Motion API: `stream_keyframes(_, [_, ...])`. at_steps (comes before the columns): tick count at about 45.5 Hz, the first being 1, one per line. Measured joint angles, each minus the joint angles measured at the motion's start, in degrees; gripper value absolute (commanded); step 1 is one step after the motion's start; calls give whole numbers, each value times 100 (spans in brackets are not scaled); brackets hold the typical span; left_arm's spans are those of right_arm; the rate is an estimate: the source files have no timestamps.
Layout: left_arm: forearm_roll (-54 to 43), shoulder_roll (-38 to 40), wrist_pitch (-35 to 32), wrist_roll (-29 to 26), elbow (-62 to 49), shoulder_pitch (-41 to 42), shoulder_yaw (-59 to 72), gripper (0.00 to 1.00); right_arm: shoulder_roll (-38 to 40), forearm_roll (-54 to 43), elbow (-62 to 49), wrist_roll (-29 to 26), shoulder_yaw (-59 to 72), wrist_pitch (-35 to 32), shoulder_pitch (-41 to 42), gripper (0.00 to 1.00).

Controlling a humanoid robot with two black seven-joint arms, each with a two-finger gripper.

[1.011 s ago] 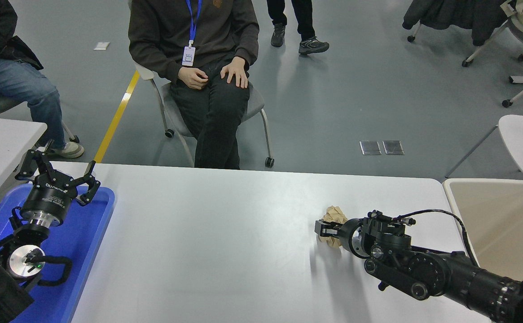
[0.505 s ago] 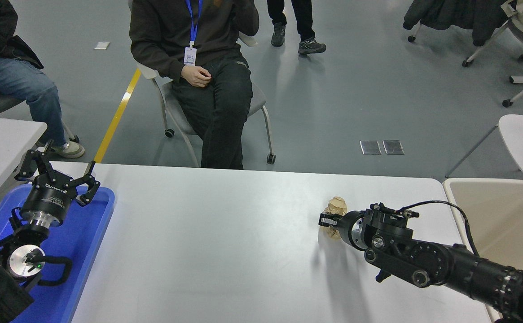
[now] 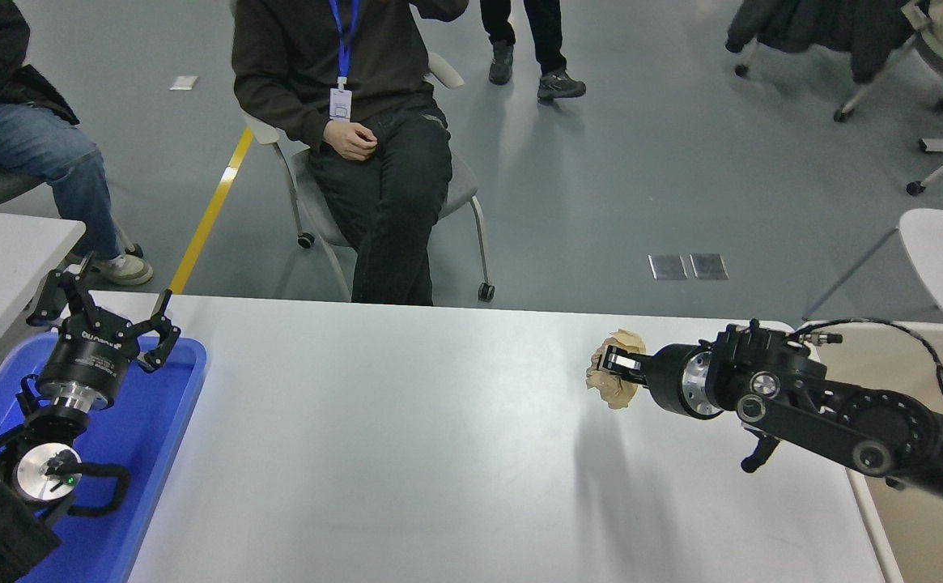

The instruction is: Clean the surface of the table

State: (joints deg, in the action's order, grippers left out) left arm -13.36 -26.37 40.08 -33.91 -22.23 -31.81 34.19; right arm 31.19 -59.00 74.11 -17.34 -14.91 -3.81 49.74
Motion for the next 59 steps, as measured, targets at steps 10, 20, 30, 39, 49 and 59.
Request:
stream_keyframes(10, [0, 0, 0, 0, -1, 0, 0, 100, 705, 221, 633, 125, -440, -353, -6, 0])
stream_keyframes(20, [0, 0, 0, -1, 0, 0, 0, 100, 1264, 422, 978, 286, -904, -767, -51, 0])
stream_keyframes(30, [0, 0, 0, -4, 0, 0, 0, 100, 1808, 696, 1097, 517, -1298, -1188, -75, 0])
stream_keyframes(39, [0, 0, 0, -4, -1, 0, 0, 100, 2218, 807, 1092, 779, -1458, -1387, -128, 0])
stream_keyframes(49, [0, 0, 0, -4, -1, 0, 0, 100, 2624, 851, 800, 1194, -1526, -1468, -327, 0])
stream_keyframes(59, [0, 0, 0, -4, -1, 0, 0, 100, 3074, 865, 419, 1767, -1502, -1500, -618, 0])
